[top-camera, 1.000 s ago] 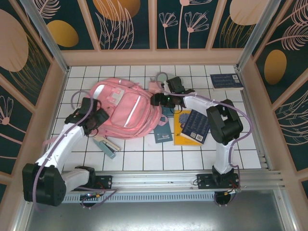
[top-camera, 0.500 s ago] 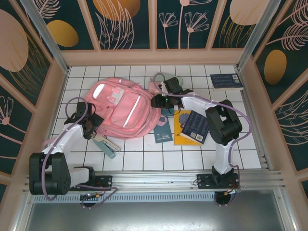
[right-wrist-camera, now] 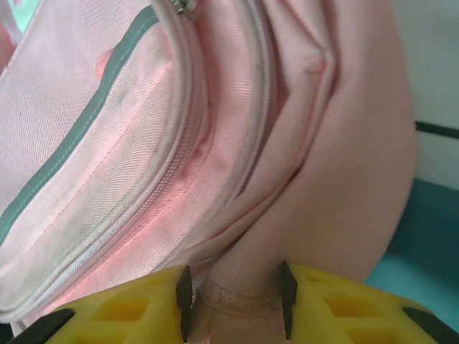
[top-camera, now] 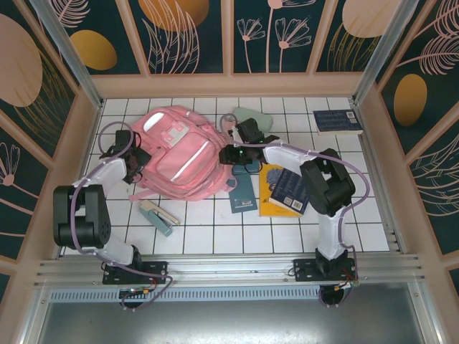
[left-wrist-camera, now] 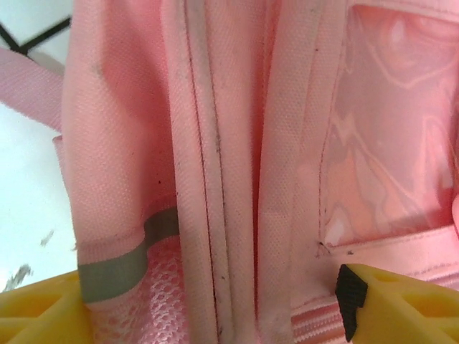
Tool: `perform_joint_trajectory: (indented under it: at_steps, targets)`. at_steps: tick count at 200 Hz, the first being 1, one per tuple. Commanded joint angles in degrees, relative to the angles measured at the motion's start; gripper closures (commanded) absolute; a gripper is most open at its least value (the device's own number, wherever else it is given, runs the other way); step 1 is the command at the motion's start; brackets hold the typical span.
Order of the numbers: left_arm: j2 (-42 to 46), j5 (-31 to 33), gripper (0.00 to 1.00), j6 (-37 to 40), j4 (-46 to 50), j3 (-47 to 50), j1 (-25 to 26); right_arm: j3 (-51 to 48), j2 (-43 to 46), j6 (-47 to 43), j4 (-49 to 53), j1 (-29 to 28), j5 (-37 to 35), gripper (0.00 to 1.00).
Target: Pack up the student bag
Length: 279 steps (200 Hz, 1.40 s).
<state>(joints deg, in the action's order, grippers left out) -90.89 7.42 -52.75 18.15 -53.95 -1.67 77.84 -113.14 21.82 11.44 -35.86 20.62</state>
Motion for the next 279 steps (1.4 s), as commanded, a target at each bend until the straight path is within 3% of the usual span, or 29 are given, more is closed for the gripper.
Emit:
perform_joint_trajectory:
  at_steps: [1,31,56,78,98,139,151,197,238,279]
  targets:
    - [-5.1,-4.7,0.22,3.0,-2.7,-6.1,-0.8,2.4,-1.8,2.2,-0.9,-4.9,3.5,0.58]
    - [-9.7,-10.0,0.20,6.6,-3.2,-11.5,-1.0,2.7,-3.8,4.9,-5.5,-8.6,7.8,0.53]
    - [-8.1,-6.9,0.19,9.0,-0.6,-14.3,-1.1,1.9,-2.8,6.2,-8.6,-9.6,9.3,0.45]
    - [-4.3,-1.8,0.19,10.0,3.2,-16.0,-1.1,-0.1,2.4,3.4,-6.5,-9.4,-2.6,0.26]
    - [-0.9,-0.1,0.20,11.3,4.7,-15.7,-0.9,-4.9,9.1,2.6,-9.3,-7.3,-7.7,0.20]
    - [4.2,1.9,0.18,14.3,6.2,-12.4,0.1,-0.7,8.3,3.0,-7.3,0.9,-1.6,0.26]
    - [5.1,1.0,0.18,14.3,6.4,-11.1,0.6,0.7,7.2,3.4,-7.7,2.2,-3.2,0.31]
    - [8.0,-7.5,0.19,11.6,3.3,-2.6,2.5,22.5,-9.0,-0.3,3.1,3.7,-0.2,0.48]
    - [8.7,-9.2,0.19,11.5,2.0,2.4,2.7,38.0,-20.7,-1.1,8.8,3.5,1.2,0.47]
    - [7.7,-9.0,0.19,12.0,1.8,3.8,2.7,45.5,-27.3,-2.4,10.3,2.9,2.3,0.44]
